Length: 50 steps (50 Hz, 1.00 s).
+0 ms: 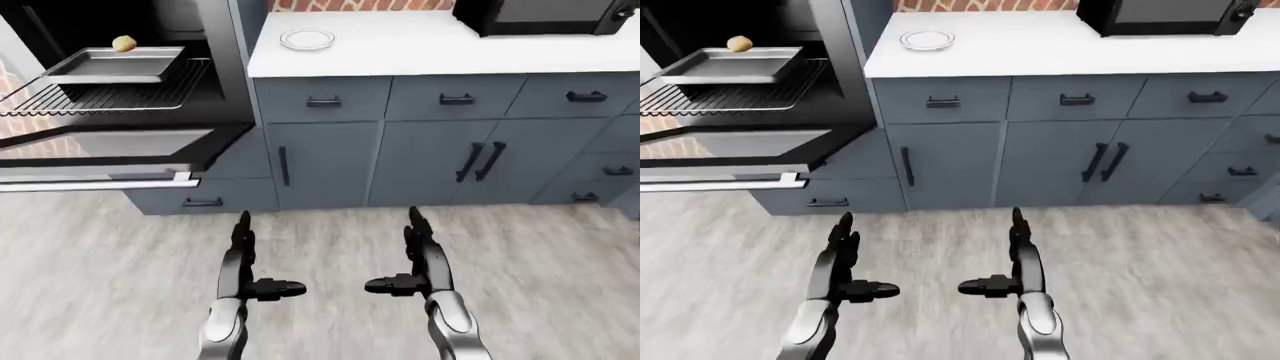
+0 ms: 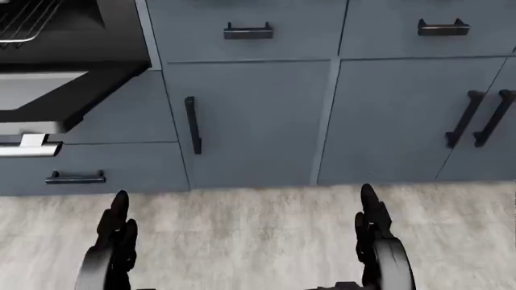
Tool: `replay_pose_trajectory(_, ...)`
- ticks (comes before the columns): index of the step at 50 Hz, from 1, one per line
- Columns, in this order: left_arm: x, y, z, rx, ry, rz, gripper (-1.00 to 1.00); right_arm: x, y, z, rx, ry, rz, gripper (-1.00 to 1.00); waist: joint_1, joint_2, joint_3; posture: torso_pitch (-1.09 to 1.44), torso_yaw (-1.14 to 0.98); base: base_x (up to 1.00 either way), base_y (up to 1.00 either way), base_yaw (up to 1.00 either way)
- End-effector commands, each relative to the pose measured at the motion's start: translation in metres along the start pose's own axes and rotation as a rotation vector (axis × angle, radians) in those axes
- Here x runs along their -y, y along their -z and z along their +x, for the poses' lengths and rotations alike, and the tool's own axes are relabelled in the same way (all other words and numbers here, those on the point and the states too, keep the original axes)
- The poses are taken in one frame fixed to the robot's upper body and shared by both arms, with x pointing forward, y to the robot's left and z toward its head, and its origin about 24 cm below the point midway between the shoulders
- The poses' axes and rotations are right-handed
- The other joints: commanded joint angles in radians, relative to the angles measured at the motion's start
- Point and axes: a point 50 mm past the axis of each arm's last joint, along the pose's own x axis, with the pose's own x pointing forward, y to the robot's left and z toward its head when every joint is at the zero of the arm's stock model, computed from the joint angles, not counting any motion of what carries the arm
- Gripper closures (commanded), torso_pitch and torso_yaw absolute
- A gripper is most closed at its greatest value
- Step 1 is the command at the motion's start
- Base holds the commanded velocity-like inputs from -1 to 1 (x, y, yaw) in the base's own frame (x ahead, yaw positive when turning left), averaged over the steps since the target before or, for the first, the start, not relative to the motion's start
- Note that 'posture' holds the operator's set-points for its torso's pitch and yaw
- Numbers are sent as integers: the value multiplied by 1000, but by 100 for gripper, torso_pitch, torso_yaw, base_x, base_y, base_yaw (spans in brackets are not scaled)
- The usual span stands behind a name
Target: Pick the potato from the oven and place it on the plate on the counter.
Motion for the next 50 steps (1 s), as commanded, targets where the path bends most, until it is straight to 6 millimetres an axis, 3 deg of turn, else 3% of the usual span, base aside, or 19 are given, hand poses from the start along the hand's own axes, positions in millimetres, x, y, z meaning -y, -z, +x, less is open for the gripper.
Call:
replay_pose_trajectory(1, -3, -33, 6, 179, -23, 33, -100, -2, -28, 3, 155, -10, -20, -100, -2, -8, -1, 0, 0, 0, 0, 0)
replay_pose_trajectory(3, -5, -31, 6, 172, -17, 29, -100, -2, -29, 3, 161, -13, -12, -100, 6, -1, -61, 0, 0, 0, 0, 0)
replay_pose_trajectory(4, -4, -31, 6, 169, -15, 30, -100, -2, -29, 3, 164, -10, -17, -100, 6, -2, -52, 0, 0, 0, 0, 0)
replay_pose_trajectory(5, -3, -32, 6, 164, -6, 16, -100, -1, -28, 3, 164, -7, -17, -100, 5, -6, -17, 0, 0, 0, 0, 0)
replay_pose_trajectory(7, 0, -39, 3, 168, 6, 14, -100, 0, -31, 4, 174, 10, -21, -100, 5, -6, -70, 0, 0, 0, 0, 0)
replay_pose_trajectory(11, 2, -71, -4, 192, 23, 14, -100, -3, -47, 3, 187, 3, -20, -100, 8, -5, -76, 0, 0, 0, 0, 0)
replay_pose_trajectory(21, 0, -159, -14, 283, 26, 38, -100, 6, -131, -2, 279, 10, -53, -100, 10, -1, -92, 0, 0, 0, 0, 0)
replay_pose_trajectory(22, 0, -167, -14, 292, 26, 38, -100, 6, -138, -3, 284, 7, -57, -100, 10, 2, -116, 0, 0, 13, 0, 0)
replay_pose_trajectory(24, -2, -186, -16, 312, 22, 43, -100, 6, -153, -4, 297, -4, -57, -100, 10, 3, -57, 0, 0, 38, 0, 0)
replay_pose_trajectory(25, -2, -192, -18, 320, 20, 44, -100, 5, -158, -4, 300, -5, -53, -100, 10, 2, -49, 0, 0, 38, 0, 0)
replay_pose_trajectory(31, 5, -227, -21, 365, 39, 32, -100, -1, -184, -5, 328, -30, -62, -100, 12, -40, -27, 0, 0, 51, 0, 0)
replay_pose_trajectory(36, 7, -235, -27, 396, 36, 54, -100, 1, -191, -7, 348, -45, -96, -100, 9, -30, -38, 0, 0, 74, 0, 0)
replay_pose_trajectory(42, 4, -230, -28, 400, 29, 37, -100, -3, -198, -10, 367, -75, -99, -100, -19, 18, -41, 0, 0, 86, -3, 0)
replay_pose_trajectory(44, 4, -229, -28, 400, 29, 31, -100, -4, -201, -11, 373, -83, -100, -100, -24, 66, -53, 0, 0, 86, -7, 0)
replay_pose_trajectory(45, 4, -230, -29, 400, 29, 30, -100, -4, -204, -13, 378, -85, -98, -100, -15, 113, -69, 0, 0, 86, -8, 0)
replay_pose_trajectory(46, 4, -231, -29, 403, 30, 30, -100, -4, -205, -12, 380, -87, -98, -100, -4, 76, -35, 0, 0, 87, -9, 0)
replay_pose_trajectory(47, 4, -233, -30, 406, 30, 28, -100, -4, -206, -13, 383, -88, -99, -100, -14, 80, -30, 0, 0, 86, -10, 0)
replay_pose_trajectory(49, 2, -235, -31, 410, 28, 26, -100, -3, -207, -14, 385, -89, -93, -100, 3, 75, -62, 0, 0, 86, -23, 0)
replay_pose_trajectory(50, 2, -236, -32, 413, 28, 27, -100, -2, -208, -14, 385, -88, -91, -100, -2, 81, -59, 0, 0, 86, -47, 0)
